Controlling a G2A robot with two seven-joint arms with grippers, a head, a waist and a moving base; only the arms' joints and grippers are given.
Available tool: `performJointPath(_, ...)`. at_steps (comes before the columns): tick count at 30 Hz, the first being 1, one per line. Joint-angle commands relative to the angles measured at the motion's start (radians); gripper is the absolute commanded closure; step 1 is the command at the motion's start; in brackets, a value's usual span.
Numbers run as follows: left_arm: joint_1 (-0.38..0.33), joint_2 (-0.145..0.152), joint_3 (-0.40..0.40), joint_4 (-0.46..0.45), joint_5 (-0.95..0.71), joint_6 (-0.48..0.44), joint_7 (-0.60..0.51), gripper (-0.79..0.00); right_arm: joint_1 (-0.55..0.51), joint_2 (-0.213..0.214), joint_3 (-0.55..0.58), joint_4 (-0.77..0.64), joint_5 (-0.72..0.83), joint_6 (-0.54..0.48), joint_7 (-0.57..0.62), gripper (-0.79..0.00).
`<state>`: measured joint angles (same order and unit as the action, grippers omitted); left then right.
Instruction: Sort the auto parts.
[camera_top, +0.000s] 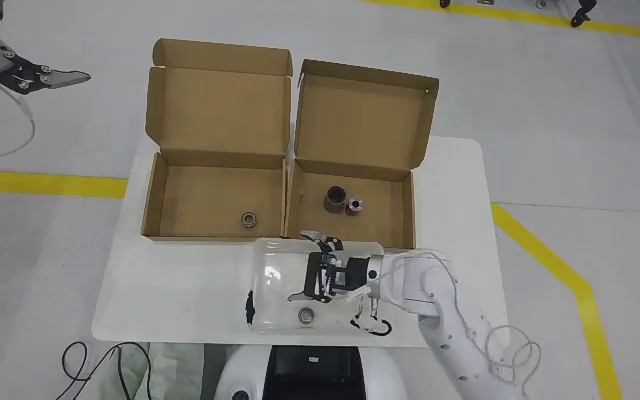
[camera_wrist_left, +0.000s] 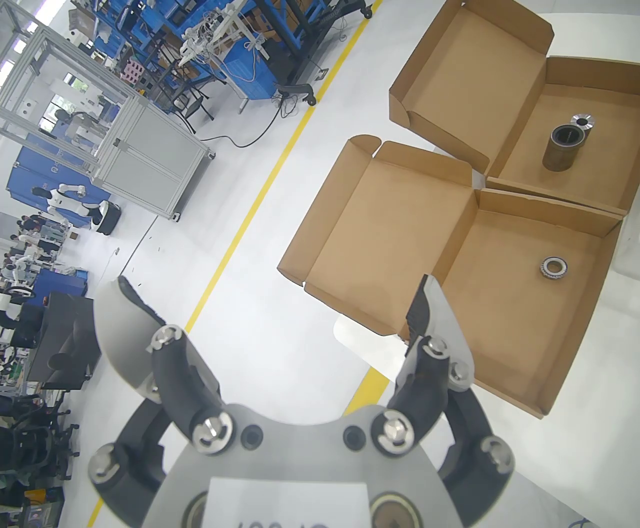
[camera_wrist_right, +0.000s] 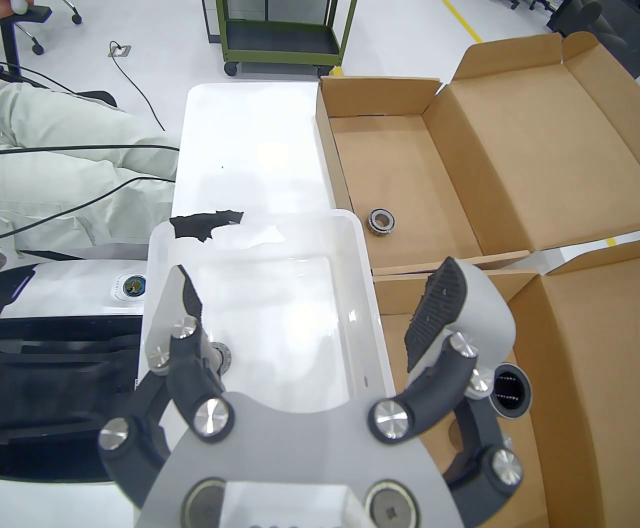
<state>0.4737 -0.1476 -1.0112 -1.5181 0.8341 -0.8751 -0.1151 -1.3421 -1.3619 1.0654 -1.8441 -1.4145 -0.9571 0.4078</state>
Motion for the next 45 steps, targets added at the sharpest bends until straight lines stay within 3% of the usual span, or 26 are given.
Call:
performJointPath(1,0.000,0.000,0.000,0.000,0.000,0.000,0.000,-0.785,0.002,0.002,-0.007,0.001,-0.010,-0.008,-0.010,-0.785)
performJointPath(13,0.000,0.000,0.000,0.000,0.000,0.000,0.000,-0.785,-0.013,0.039,-0.031,0.016,-0.093,-0.055,-0.074,-0.785)
performJointPath(15,0.000,0.000,0.000,0.000,0.000,0.000,0.000,-0.785,-0.023,0.048,-0.032,0.020,-0.117,-0.055,-0.097,-0.708)
performJointPath(26,0.000,0.000,0.000,0.000,0.000,0.000,0.000,-0.785,-0.026,0.089,-0.068,0.106,-0.247,-0.055,-0.227,-0.702)
performJointPath(28,0.000,0.000,0.000,0.000,0.000,0.000,0.000,-0.785,-0.012,0.091,-0.084,0.124,-0.261,-0.055,-0.224,-0.671)
performJointPath(33,0.000,0.000,0.000,0.000,0.000,0.000,0.000,-0.785,0.032,0.090,-0.129,0.167,-0.270,-0.055,-0.200,-0.443)
performJointPath(39,0.000,0.000,0.000,0.000,0.000,0.000,0.000,-0.785,0.088,0.082,-0.192,0.224,-0.251,-0.055,-0.161,-0.446)
performJointPath(41,0.000,0.000,0.000,0.000,0.000,0.000,0.000,-0.785,0.104,0.079,-0.211,0.240,-0.239,-0.055,-0.151,-0.493)
performJointPath(45,0.000,0.000,0.000,0.000,0.000,0.000,0.000,-0.785,0.129,0.077,-0.237,0.265,-0.218,-0.055,-0.128,-0.499)
